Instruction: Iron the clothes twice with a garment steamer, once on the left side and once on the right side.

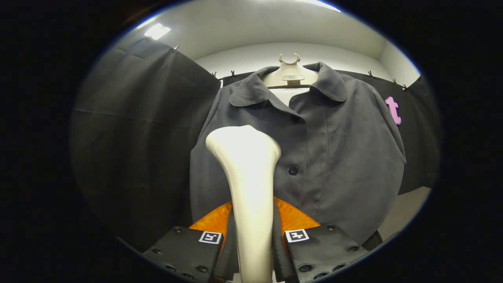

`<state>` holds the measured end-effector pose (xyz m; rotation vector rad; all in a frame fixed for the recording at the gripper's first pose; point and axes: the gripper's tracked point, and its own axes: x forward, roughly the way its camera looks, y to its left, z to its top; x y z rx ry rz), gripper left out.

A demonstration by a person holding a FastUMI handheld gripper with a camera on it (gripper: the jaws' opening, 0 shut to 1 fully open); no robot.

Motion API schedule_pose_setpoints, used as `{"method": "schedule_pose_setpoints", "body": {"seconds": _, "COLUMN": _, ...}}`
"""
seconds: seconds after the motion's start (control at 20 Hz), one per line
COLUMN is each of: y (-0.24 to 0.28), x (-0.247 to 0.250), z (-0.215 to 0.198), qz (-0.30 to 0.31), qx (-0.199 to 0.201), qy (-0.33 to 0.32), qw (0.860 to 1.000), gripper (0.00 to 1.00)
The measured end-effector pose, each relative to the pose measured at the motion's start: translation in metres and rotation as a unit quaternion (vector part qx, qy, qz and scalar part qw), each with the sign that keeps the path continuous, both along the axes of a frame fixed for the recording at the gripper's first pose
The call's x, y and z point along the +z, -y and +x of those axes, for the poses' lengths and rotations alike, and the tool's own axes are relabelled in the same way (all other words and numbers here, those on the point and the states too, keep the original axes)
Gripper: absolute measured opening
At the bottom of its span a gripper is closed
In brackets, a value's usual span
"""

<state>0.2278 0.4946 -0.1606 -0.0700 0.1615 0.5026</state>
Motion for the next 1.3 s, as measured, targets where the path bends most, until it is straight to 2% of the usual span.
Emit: {"method": "schedule_pose_setpoints", "body": {"seconds": 1.3, "y": 0.022, "x": -0.142, "z": -0.062, "qz": -0.043, "qx": -0.001, "qy": -0.114, "qw": 0.993, "gripper": 0.45}}
